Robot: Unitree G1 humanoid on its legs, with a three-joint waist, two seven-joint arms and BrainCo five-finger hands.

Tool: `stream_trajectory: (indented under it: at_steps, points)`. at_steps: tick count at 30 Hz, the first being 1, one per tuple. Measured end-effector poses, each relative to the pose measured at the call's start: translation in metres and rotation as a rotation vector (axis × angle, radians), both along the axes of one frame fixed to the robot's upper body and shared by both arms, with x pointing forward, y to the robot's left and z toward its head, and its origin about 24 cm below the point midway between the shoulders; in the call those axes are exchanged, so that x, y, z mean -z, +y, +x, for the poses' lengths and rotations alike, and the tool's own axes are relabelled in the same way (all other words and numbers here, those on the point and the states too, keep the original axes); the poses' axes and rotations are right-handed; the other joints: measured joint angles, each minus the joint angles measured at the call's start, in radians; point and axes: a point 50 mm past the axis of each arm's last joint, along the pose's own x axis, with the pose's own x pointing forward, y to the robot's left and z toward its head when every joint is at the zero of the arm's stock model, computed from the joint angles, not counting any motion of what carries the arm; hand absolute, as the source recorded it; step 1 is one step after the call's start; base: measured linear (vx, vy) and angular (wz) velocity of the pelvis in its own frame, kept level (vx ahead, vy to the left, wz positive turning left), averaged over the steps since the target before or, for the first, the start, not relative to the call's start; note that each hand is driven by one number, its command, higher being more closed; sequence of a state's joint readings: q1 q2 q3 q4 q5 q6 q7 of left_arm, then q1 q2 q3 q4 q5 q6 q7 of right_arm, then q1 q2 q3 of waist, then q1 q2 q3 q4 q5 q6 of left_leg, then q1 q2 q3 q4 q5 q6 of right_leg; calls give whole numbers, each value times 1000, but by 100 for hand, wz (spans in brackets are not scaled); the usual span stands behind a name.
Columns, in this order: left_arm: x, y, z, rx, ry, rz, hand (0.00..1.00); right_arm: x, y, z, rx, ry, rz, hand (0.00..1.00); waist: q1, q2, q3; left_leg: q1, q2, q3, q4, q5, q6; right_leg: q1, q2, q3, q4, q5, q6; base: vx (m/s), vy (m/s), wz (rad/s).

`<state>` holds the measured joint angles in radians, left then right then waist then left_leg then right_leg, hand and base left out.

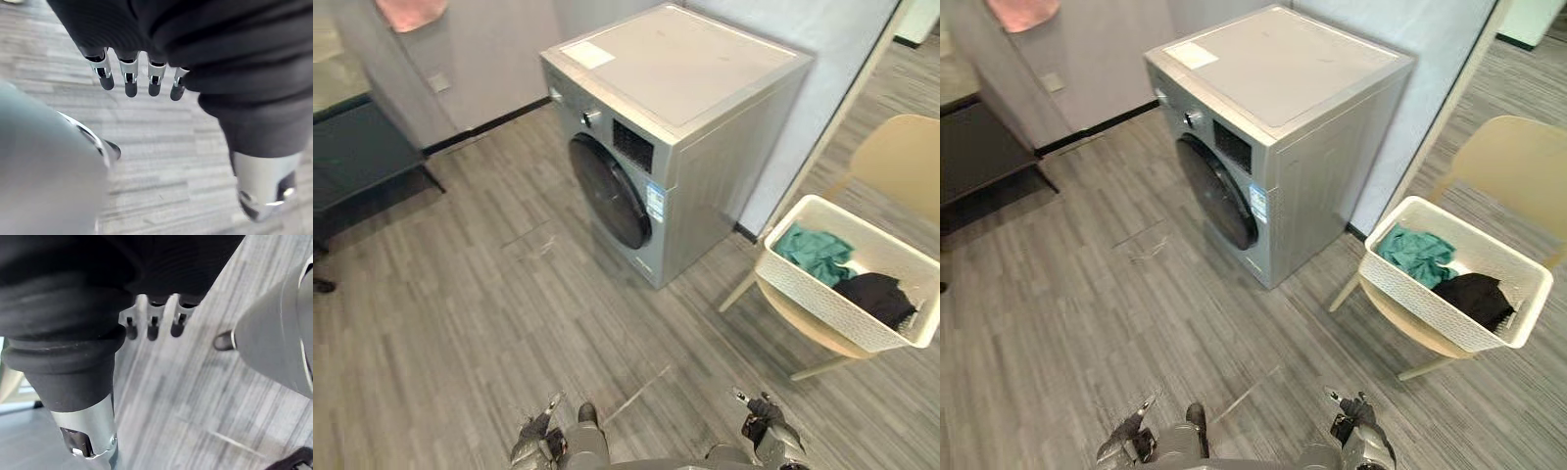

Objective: Pick up the laundry basket with both hands and put the clothes into the washing machine.

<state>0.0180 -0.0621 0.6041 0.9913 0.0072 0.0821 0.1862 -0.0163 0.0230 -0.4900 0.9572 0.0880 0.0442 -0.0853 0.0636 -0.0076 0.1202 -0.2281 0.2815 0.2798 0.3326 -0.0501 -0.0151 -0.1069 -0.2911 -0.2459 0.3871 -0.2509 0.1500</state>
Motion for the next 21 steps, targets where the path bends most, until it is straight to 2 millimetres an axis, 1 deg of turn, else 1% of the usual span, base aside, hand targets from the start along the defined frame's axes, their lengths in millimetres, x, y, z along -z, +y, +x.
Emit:
stream_trajectory:
  at_steps: [1, 2, 3, 4, 5, 6, 7, 8, 10, 11, 13, 14, 15, 16, 17, 18, 19, 20, 21]
  points:
    - [0, 3, -5, -20, 13, 11, 0, 2, -3, -10, 9, 23, -7, 0, 1, -1, -1, 7, 30, 38, 19, 0, 7, 18, -24, -34, -3, 5, 10, 35, 148, 84]
    - [1, 2, -6, -34, 22, 9, 0, 4, -10, -21, 26, 51, -19, 0, -5, 8, -2, 17, 60, 69, -12, 9, 20, 30, -39, -65, -4, 13, 25, 26, 199, 96]
    - [2, 2, -8, -47, 27, 8, 0, 6, -14, -28, 48, 67, -22, 0, -18, 10, -1, 18, 45, 73, -43, -9, -35, 37, -55, -86, -7, 19, 41, 50, 281, 75]
    - [1, 5, -6, -48, 25, 20, 0, 6, -15, -31, 66, 75, -19, 0, -23, 1, -1, 23, 20, 72, -57, 2, -67, 41, -71, -90, -11, 25, 52, 72, 297, 71]
    - [-1, 15, -7, -45, 35, 51, 0, 12, -8, -40, 98, 107, 17, 0, -27, -41, 3, 23, -41, 62, -94, 13, -85, 70, -102, -102, -75, 62, 69, 75, 284, 55]
    - [-1, 19, -8, -41, 45, 58, 0, 14, -6, -45, 117, 126, 35, 0, -29, -48, 0, 22, -58, 53, -106, 14, -88, 88, -107, -106, -112, 90, 66, 89, 286, 63]
    - [0, 21, -11, -31, 58, 64, 0, 18, -3, -55, 154, 159, 59, 0, -30, -54, -5, 29, -88, 39, -129, 16, -91, 123, -114, -104, -167, 152, 58, 85, 269, 54]
    - [-1, 25, -9, -14, 58, 76, 0, 20, -2, -62, 183, 180, 74, 0, -30, -50, -9, 36, -111, 29, -149, 17, -90, 148, -120, -101, -205, 209, 49, 82, 264, 48]
    - [-1, 22, -7, 26, 60, 79, 0, 20, -2, -63, 191, 190, 81, 0, -26, -44, -15, 34, -129, 28, -148, 7, -84, 153, -131, -87, -227, 270, 48, 39, 177, 17]
    - [0, 19, -6, 85, 72, 79, 0, 19, -6, -57, 177, 187, 68, 0, -23, -35, -26, 28, -148, 36, -144, -4, -65, 136, -147, -50, -230, 328, 32, 31, 187, -6]
    - [0, 15, -4, 129, 76, 80, 0, 17, -10, -50, 151, 173, 51, 0, -21, -27, -37, 27, -161, 46, -156, -5, -53, 104, -159, -26, -221, 372, 20, 27, 174, -19]
    - [1, 13, -3, 166, 79, 82, 0, 15, -12, -44, 122, 161, 34, 0, -21, -19, -48, 26, -173, 52, -171, -4, -47, 72, -168, -15, -201, 405, 6, 47, 218, -18]
    - [1, 9, -1, 212, 82, 82, 0, 12, -15, -34, 83, 140, 14, 0, -27, -7, -55, 31, -194, 54, -197, 1, -30, 30, -185, 0, -155, 442, -40, 78, 246, -2]
    - [0, 6, 7, 251, 65, 88, 0, 9, -18, -29, 58, 122, -6, 0, -34, 3, -61, 39, -212, 49, -217, 3, -19, -6, -203, 9, -97, 479, -88, 91, 190, 11]
    - [-1, 6, 9, 263, 59, 94, 0, 8, -17, -27, 46, 116, -10, 0, -38, 7, -60, 50, -218, 47, -225, 6, -13, -20, -208, 17, -66, 501, -114, 135, 155, 21]
    - [-2, 9, 11, 285, 58, 110, 0, 7, -13, -22, 19, 103, -12, 0, -49, 16, -56, 72, -221, 40, -231, 12, 6, -46, -206, 54, -4, 544, -150, 184, 128, 22]
    - [-3, 13, 12, 288, 56, 121, 0, 6, -9, -16, -8, 79, -16, 0, -53, 33, -44, 90, -213, 31, -234, 6, 17, -79, -171, 135, 95, 493, -147, 183, 94, 22]
    - [-4, 15, 13, 291, 54, 129, 0, 5, -7, -14, -14, 73, -13, 0, -59, 32, -44, 99, -208, 20, -239, 5, 18, -96, -133, 183, 143, 439, -132, 135, 31, 17]
    - [-5, 19, 14, 291, 53, 141, 0, 5, -3, -12, -32, 67, -7, 0, -55, 35, -41, 124, -191, 9, -256, 6, 18, -126, -38, 271, 223, 296, -75, 88, -26, 11]
